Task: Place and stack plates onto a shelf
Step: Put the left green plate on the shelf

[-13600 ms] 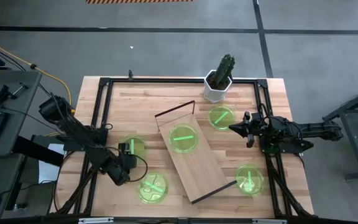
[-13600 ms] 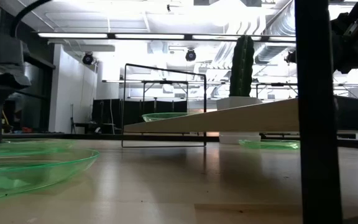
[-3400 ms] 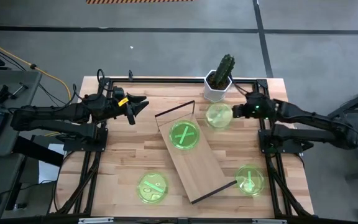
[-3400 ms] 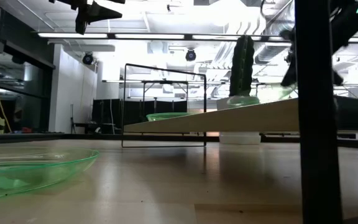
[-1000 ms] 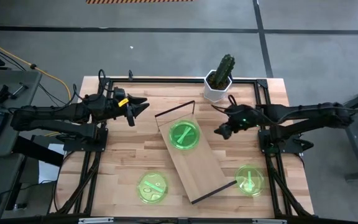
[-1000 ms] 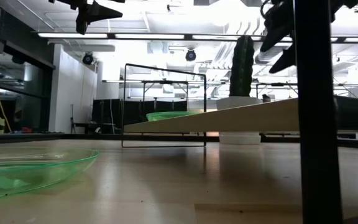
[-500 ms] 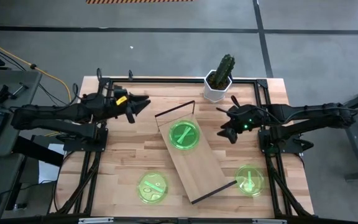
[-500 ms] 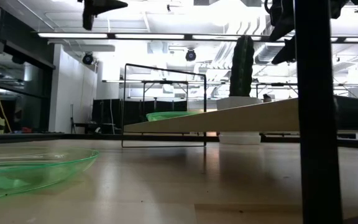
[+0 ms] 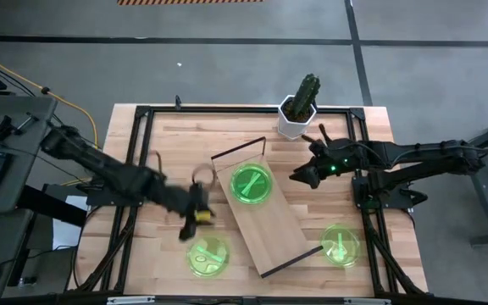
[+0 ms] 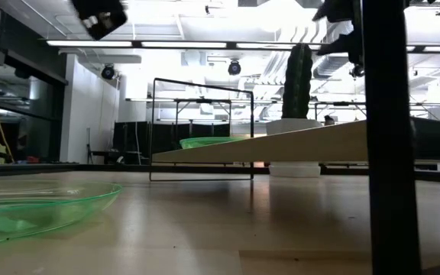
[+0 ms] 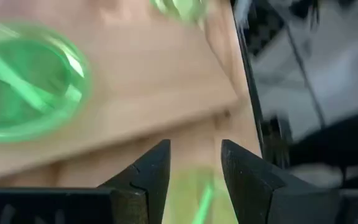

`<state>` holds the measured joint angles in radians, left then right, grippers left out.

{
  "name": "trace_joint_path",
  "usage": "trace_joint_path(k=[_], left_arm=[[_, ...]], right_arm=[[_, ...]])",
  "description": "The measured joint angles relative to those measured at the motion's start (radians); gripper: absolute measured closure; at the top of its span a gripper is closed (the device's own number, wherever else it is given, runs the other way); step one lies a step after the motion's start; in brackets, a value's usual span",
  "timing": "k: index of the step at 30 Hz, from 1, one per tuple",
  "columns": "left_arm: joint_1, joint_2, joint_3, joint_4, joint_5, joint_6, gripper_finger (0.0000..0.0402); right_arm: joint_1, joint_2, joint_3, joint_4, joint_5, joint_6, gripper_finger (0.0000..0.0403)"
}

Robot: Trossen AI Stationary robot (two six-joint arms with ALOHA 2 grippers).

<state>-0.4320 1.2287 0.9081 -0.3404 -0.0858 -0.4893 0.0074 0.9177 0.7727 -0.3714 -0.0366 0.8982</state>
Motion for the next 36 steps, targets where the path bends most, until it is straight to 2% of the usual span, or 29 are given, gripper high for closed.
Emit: trace_joint_path(k=[3,6,9,13,21,26,33,36], left_arm=[[-0.098,0.092,-0.001,-0.005,-0.006,0.071,0.027],[-0.166,0.173,-0.022,0.003,-0.07,0.165,0.027],[-0.181,0.242,-0.06,0.015,-0.136,0.206,0.027],[-0.16,0.303,-0.112,0.07,-0.116,0.212,0.027],[-0.115,0.322,-0.172,0.149,-0.103,0.22,0.027],[-0.096,0.322,-0.219,0.198,-0.05,0.238,0.027],[-0.082,0.322,-0.266,0.229,-0.046,0.207,0.027],[-0.083,0.322,-0.272,0.244,0.002,0.203,0.0271]], right_arm=[[0.0,0.0,0.0,0.051,0.027,0.026,0.0167],[0.0,0.0,0.0,0.064,0.069,0.028,0.0167],[0.0,0.0,0.0,0.063,0.109,0.044,0.0167],[0.0,0.0,0.0,0.063,0.133,0.044,0.0167],[0.0,0.0,-0.002,0.055,0.163,0.03,0.0167],[0.0,0.0,-0.002,0.055,0.167,0.018,0.0167],[0.0,0.0,-0.002,0.054,0.167,0.017,0.0167],[0.0,0.0,-0.002,0.054,0.166,0.001,0.0167]])
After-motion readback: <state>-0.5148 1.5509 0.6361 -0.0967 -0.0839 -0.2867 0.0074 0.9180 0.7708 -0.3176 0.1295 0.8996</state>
